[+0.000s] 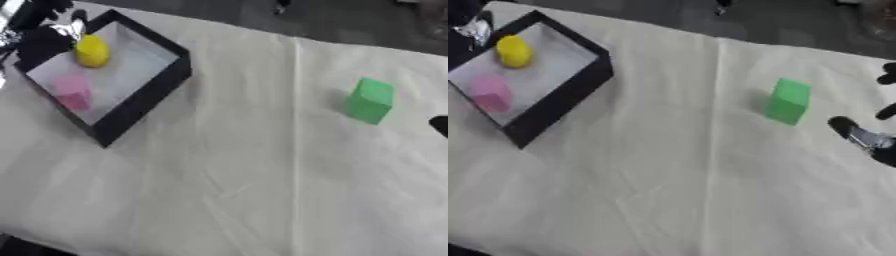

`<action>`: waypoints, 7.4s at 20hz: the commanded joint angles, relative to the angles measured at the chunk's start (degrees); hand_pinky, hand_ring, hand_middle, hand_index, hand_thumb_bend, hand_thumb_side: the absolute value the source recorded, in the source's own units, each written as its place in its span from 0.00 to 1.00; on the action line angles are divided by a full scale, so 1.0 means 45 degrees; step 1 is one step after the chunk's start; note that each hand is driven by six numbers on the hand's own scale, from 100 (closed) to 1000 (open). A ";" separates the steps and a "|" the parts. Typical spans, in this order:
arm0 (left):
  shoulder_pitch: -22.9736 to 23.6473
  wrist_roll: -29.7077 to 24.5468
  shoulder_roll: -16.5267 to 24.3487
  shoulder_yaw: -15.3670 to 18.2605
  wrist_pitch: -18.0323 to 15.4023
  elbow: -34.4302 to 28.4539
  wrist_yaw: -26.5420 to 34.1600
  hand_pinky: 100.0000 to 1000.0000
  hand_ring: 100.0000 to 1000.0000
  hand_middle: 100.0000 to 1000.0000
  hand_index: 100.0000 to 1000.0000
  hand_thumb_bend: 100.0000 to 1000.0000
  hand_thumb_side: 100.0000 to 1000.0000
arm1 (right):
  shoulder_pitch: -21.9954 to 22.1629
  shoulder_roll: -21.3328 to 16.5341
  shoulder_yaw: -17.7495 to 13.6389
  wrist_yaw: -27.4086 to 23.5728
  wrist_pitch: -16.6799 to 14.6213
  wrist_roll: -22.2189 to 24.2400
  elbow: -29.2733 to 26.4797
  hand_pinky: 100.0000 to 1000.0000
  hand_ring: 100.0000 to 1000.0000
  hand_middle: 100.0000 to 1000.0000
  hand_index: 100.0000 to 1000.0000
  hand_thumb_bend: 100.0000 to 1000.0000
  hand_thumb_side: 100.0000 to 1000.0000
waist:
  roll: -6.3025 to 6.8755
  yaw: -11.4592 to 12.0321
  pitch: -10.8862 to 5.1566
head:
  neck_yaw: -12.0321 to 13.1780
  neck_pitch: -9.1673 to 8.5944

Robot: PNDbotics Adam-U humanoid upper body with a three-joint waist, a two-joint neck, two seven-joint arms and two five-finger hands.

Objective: Pick up the objects with one hand, pass them to the other hand, and then place them into the box on the other side of the table.

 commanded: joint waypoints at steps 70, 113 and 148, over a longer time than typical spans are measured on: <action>0.0799 0.0614 -0.2741 0.0419 -0.1326 -0.2820 0.3679 0.92 0.61 0.57 0.64 0.00 0.63 | -0.2614 -0.5007 -0.0078 0.1633 0.0012 0.5316 0.5375 0.71 0.98 0.77 0.85 0.69 0.04 | -0.1475 0.3344 0.1063 | -0.5025 -0.0933; 0.0972 0.0384 -0.2954 0.0390 -0.1380 -0.2820 0.3189 0.96 0.58 0.57 0.62 0.00 0.63 | -0.1638 -0.4949 -0.0928 0.3229 0.0127 0.5755 0.6559 0.86 0.98 0.79 0.87 0.54 0.27 | -0.1682 0.3766 0.1557 | -0.5282 -0.1153; 0.1124 0.0307 -0.3094 0.0432 -0.1263 -0.2820 0.3046 0.98 0.58 0.58 0.62 0.00 0.64 | -0.1264 -0.4975 -0.1053 0.2480 0.0482 0.4924 0.6252 0.82 0.90 0.46 0.53 0.47 0.26 | -0.1650 0.3647 0.1586 | -0.5148 -0.1123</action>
